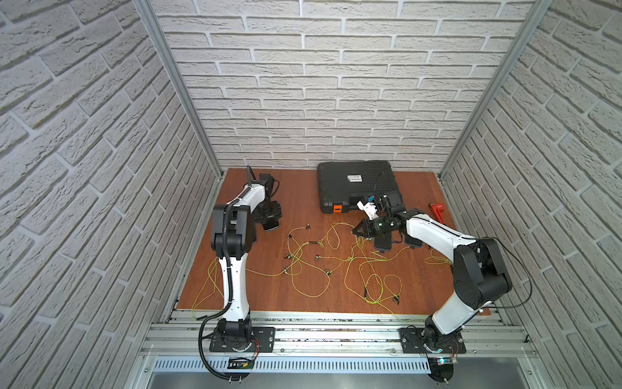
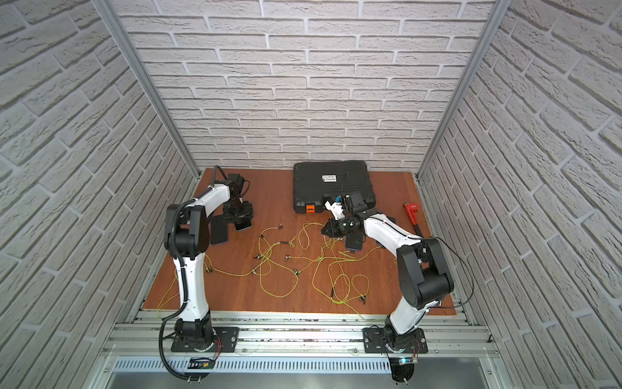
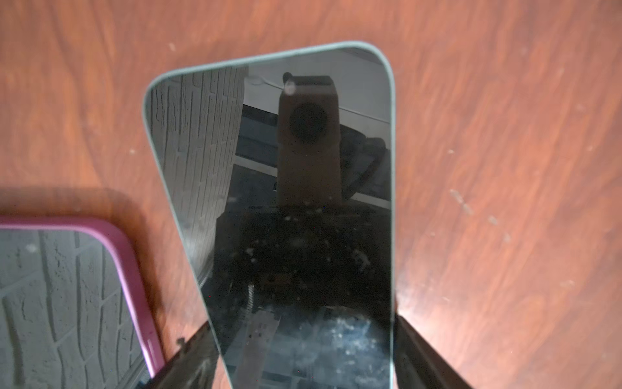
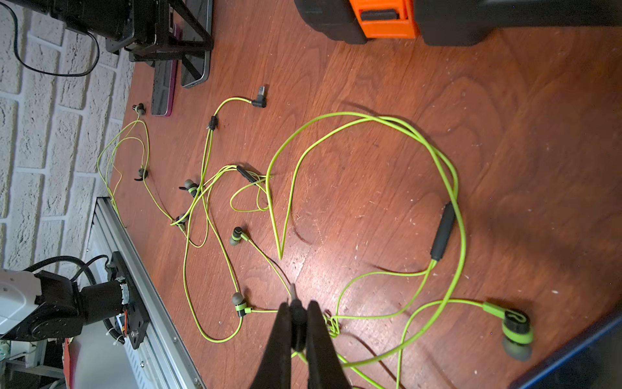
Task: Plug wired earphones into phones
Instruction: Pick up the phone at the center of the board.
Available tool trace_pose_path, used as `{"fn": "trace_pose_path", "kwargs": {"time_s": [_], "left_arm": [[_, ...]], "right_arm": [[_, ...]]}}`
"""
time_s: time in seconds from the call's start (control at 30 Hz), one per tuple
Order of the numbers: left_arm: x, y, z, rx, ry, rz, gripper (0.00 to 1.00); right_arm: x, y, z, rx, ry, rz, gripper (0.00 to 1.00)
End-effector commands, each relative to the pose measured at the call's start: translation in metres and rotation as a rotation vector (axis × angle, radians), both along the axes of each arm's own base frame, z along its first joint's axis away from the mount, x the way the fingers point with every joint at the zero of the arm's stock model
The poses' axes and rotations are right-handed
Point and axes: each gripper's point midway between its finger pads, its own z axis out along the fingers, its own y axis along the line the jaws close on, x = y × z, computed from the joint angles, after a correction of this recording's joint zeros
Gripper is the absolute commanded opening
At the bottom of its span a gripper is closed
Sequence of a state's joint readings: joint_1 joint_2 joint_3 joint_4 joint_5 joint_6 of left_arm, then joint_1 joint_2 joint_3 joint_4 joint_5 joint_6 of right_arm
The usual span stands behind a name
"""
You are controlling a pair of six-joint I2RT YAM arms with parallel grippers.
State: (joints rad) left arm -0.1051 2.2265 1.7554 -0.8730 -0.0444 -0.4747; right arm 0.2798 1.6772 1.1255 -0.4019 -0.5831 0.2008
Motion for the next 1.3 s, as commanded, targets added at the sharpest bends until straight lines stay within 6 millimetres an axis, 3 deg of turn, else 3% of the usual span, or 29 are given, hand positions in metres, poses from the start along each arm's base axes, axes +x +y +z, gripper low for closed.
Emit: {"fn": "trace_pose_path", "kwargs": {"time_s": [0.0, 0.23, 0.5, 0.67, 0.83, 1.07, 1.27], "left_arm": [[-0.043, 0.002, -0.038, 0.026, 0.214, -0.021, 0.75], [-0.037, -0.005, -0.033, 0.036, 0.227, -0.086, 0.72], [-0.043, -0.008, -0.038, 0.033, 0.236, -0.092, 0.82], [-0.038, -0.008, -0.035, 0.022, 0.216, -0.080, 0.77], [-0.033, -0.014, -0.011, 0.012, 0.136, -0.073, 0.73], [-0.044, -0.040, 0.035, -0.049, 0.008, -0.069, 0.70], [-0.054, -0.058, 0.047, -0.056, -0.026, -0.069, 0.68]], "right_arm": [[0.005, 0.005, 0.019, 0.017, -0.064, 0.016, 0.06], [0.001, 0.002, 0.019, 0.002, -0.066, 0.015, 0.06], [0.002, 0.001, 0.021, 0.001, -0.072, 0.011, 0.06], [-0.001, 0.000, 0.023, -0.006, -0.077, 0.018, 0.06], [-0.003, 0.003, 0.020, 0.015, -0.069, 0.024, 0.06], [-0.003, 0.012, 0.023, 0.040, -0.093, 0.058, 0.06], [-0.003, 0.026, 0.020, 0.032, -0.098, 0.096, 0.06]]}}
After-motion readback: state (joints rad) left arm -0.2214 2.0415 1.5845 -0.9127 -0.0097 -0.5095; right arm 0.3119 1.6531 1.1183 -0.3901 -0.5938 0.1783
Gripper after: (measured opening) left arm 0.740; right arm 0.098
